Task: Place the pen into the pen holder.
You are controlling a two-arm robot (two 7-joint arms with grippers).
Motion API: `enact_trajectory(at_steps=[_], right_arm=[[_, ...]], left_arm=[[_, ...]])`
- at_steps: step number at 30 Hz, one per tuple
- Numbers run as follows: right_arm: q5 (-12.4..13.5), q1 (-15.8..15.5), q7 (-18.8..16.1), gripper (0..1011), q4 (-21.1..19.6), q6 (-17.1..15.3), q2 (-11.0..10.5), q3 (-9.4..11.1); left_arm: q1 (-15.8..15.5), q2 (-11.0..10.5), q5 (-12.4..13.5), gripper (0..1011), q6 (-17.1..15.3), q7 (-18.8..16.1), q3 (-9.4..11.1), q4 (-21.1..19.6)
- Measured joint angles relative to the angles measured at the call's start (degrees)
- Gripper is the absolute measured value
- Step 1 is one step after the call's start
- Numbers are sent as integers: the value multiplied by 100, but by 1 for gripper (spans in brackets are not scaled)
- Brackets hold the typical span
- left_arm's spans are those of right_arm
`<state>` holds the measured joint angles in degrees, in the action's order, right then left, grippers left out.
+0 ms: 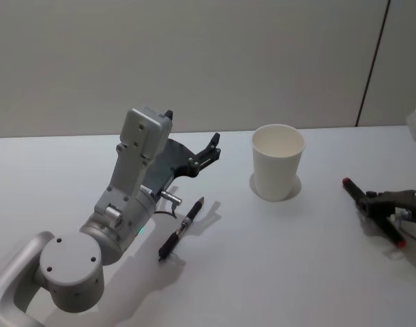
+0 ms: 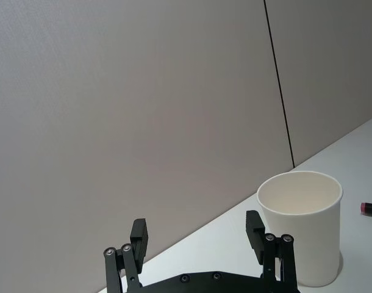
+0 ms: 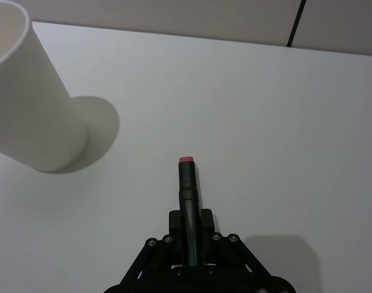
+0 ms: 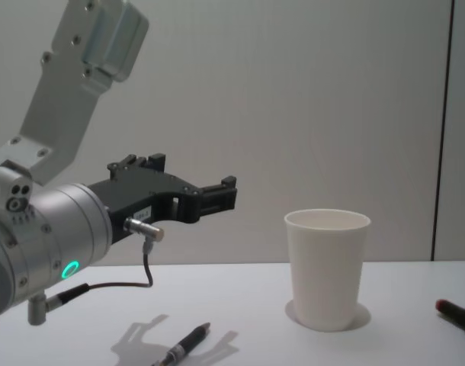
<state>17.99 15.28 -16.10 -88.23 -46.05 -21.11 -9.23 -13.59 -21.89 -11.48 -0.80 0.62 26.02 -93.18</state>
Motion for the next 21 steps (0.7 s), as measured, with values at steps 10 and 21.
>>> enact_trajectory(at_steps=[10, 21], right_arm=[[-26, -92, 139, 168, -182, 403, 4, 2], [-70, -225, 343, 168, -459, 1124, 23, 8]], left_arm=[[0, 0, 0, 1001, 0, 0, 0, 0], [0, 0, 0, 1001, 0, 0, 0, 0]])
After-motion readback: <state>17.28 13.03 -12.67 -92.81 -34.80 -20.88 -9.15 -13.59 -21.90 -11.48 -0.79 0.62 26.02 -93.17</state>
